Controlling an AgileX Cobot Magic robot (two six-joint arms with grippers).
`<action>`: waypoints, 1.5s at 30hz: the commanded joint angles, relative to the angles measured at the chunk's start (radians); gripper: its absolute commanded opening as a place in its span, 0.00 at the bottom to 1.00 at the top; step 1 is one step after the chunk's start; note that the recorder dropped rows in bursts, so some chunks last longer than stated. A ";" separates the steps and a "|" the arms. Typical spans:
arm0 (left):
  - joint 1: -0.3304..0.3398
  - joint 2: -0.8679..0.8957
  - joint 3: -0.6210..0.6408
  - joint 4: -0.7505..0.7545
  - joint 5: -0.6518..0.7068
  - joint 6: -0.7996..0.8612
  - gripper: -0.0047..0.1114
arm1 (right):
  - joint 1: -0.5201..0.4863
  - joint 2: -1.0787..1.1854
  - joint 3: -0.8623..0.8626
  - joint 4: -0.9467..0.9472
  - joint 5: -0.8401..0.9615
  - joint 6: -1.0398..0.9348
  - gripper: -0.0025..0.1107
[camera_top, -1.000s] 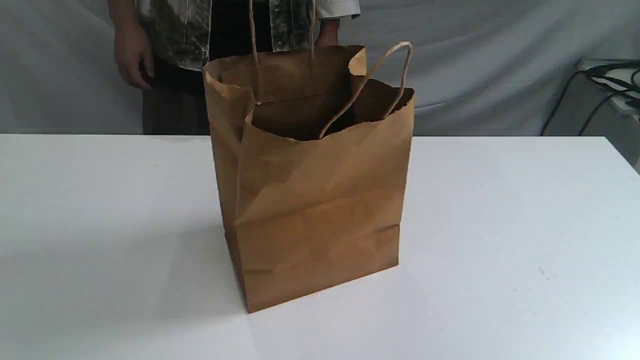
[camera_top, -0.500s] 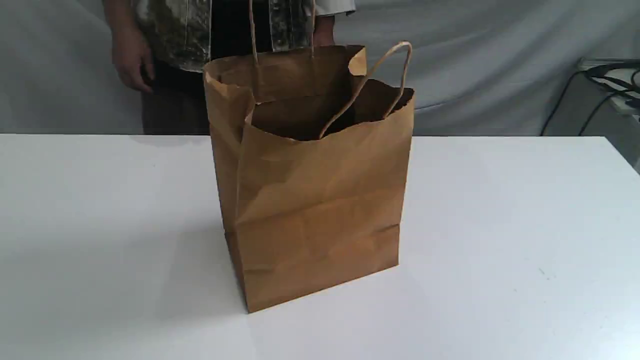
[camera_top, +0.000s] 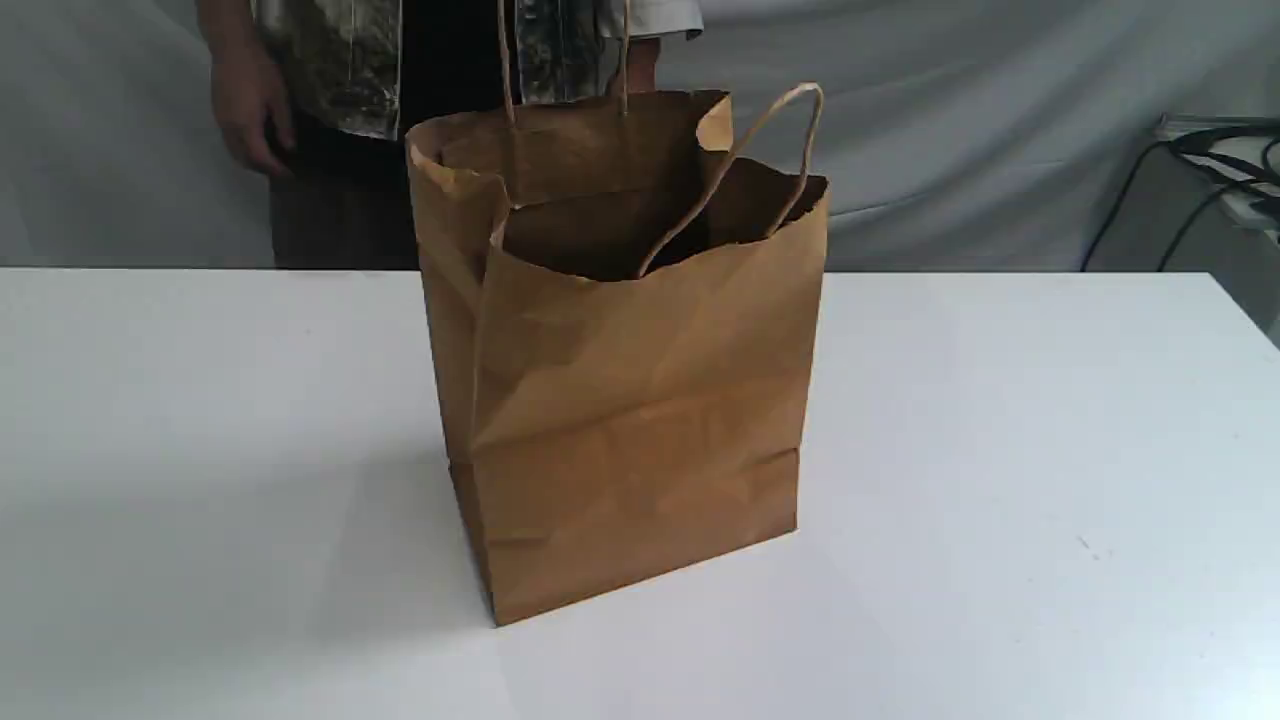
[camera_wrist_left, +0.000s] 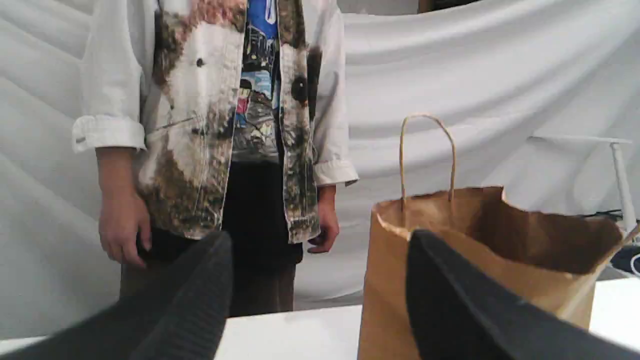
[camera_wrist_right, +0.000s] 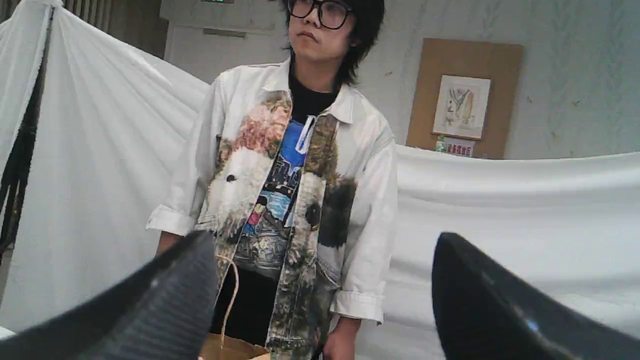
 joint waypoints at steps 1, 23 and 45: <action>-0.002 -0.003 0.085 -0.009 -0.057 -0.007 0.51 | -0.001 -0.003 0.006 -0.010 0.008 0.002 0.56; -0.002 -0.003 0.199 -0.007 -0.009 -0.097 0.51 | -0.001 -0.003 0.006 -0.017 0.009 0.002 0.55; 0.075 -0.324 0.199 -0.005 -0.009 -0.097 0.51 | -0.001 -0.003 0.006 -0.017 0.016 0.002 0.53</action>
